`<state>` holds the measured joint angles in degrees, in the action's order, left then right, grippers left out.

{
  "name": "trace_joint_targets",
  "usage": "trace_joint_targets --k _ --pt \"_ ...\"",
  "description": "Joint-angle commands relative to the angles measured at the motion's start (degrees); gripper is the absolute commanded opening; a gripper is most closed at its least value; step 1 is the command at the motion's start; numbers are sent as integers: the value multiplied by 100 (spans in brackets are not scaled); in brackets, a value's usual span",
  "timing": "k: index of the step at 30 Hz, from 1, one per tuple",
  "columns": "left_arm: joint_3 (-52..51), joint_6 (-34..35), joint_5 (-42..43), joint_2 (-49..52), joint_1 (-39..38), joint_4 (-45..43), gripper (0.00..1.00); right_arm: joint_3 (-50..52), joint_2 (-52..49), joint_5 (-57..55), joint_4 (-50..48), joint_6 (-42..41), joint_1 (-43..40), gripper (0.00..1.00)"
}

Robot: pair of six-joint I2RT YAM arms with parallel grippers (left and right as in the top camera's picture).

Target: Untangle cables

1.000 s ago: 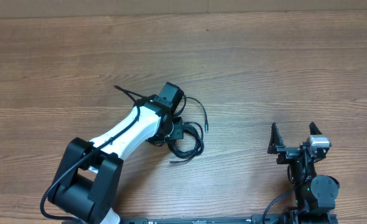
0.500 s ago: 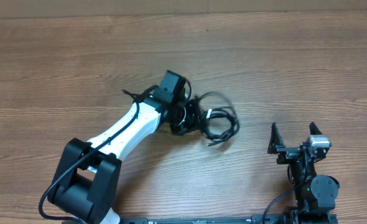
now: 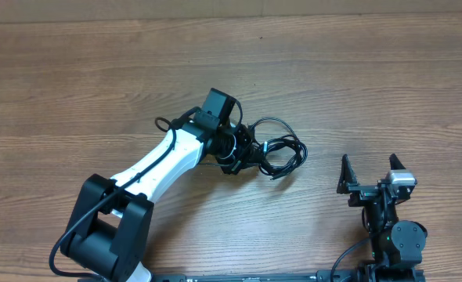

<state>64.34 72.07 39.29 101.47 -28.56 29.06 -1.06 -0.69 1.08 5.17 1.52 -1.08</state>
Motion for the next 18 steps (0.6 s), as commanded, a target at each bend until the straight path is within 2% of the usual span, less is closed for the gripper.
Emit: trace_joint_targets --k 1,2,3,4,6,7,12,18 --pt "92 188 -94 -109 -52 7 4 61 52 -17 -37 26 -17 100" --pt "92 188 -94 -109 -52 7 5 61 52 -17 -37 26 -17 100" --pt "92 190 -87 -109 -52 7 10 61 52 -17 -37 26 -17 100" --pt "92 201 -83 -109 -52 4 24 61 52 -17 -37 26 -17 100" --pt "92 212 -94 -109 -55 4 77 61 52 -17 -37 26 -17 100" --pt "92 208 -131 -109 -63 4 83 61 52 -17 -37 26 -17 100" --pt "92 127 -452 -109 -76 -4 90 61 52 -17 -37 26 -17 100" --pt "92 120 -863 -109 -79 61 92 61 52 -17 -37 26 -17 100"
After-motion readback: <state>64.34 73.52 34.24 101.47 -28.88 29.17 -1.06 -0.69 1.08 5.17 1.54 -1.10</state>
